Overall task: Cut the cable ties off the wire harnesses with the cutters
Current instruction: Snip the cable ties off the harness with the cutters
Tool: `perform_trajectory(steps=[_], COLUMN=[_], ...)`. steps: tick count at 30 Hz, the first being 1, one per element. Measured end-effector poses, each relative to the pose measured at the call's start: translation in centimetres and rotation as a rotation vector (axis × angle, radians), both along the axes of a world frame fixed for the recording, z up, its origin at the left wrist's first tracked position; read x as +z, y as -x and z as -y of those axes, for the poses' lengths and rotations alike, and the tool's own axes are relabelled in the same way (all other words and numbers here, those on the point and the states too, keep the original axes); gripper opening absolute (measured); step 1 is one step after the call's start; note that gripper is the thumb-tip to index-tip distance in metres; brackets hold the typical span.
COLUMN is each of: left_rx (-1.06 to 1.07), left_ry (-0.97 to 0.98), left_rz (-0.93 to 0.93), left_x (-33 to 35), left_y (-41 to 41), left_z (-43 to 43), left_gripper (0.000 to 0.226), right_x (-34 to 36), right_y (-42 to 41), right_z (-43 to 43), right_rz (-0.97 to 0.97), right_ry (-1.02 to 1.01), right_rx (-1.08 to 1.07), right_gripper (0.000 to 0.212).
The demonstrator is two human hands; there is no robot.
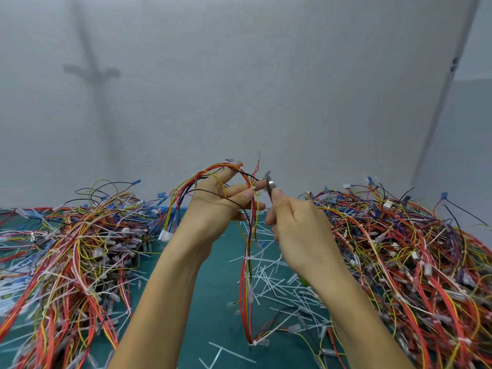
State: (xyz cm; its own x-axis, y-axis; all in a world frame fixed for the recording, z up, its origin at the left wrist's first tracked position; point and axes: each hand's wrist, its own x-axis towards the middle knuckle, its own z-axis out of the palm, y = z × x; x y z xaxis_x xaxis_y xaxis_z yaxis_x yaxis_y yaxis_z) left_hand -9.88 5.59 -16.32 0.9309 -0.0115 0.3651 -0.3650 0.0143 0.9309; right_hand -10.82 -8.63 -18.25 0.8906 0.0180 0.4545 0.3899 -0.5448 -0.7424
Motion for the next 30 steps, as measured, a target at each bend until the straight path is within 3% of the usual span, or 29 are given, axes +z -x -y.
perform_trajectory(steps=[3, 7, 13, 19, 24, 26, 30], left_rx=[0.017, 0.064, 0.020, -0.018, -0.204, -0.324, -0.529], left_ry=[0.035, 0.125, 0.153, -0.039, -0.120, -0.106, -0.026], left_rz=[-0.011, -0.013, 0.005, -0.129, -0.188, -0.203, -0.224], left_x=[0.2, 0.1, -0.2, -0.6, 0.0, 0.1, 0.1], left_y=[0.0, -0.1, -0.5, -0.3, 0.5, 0.4, 0.3], left_z=[-0.1, 0.0, 0.3, -0.3, -0.4, -0.8, -1.9], left_gripper=[0.036, 0.028, 0.021, 0.015, 0.028, 0.022, 0.043], right_x=[0.2, 0.5, -0.2, 0.0, 0.1, 0.1, 0.4], right_y=[-0.1, 0.2, -0.1, -0.4, -0.6, -0.7, -0.8], right_z=[0.2, 0.4, 0.2, 0.3, 0.7, 0.9, 1.3], right_rz=[-0.050, -0.102, -0.161, -0.054, 0.013, 0.027, 0.038], right_ry=[-0.159, -0.159, -0.157, -0.331, -0.424, -0.441, -0.498], right_rx=[0.014, 0.093, 0.179, 0.089, 0.029, 0.013, -0.003], right_gripper=[0.057, 0.065, 0.021, 0.013, 0.014, 0.013, 0.011])
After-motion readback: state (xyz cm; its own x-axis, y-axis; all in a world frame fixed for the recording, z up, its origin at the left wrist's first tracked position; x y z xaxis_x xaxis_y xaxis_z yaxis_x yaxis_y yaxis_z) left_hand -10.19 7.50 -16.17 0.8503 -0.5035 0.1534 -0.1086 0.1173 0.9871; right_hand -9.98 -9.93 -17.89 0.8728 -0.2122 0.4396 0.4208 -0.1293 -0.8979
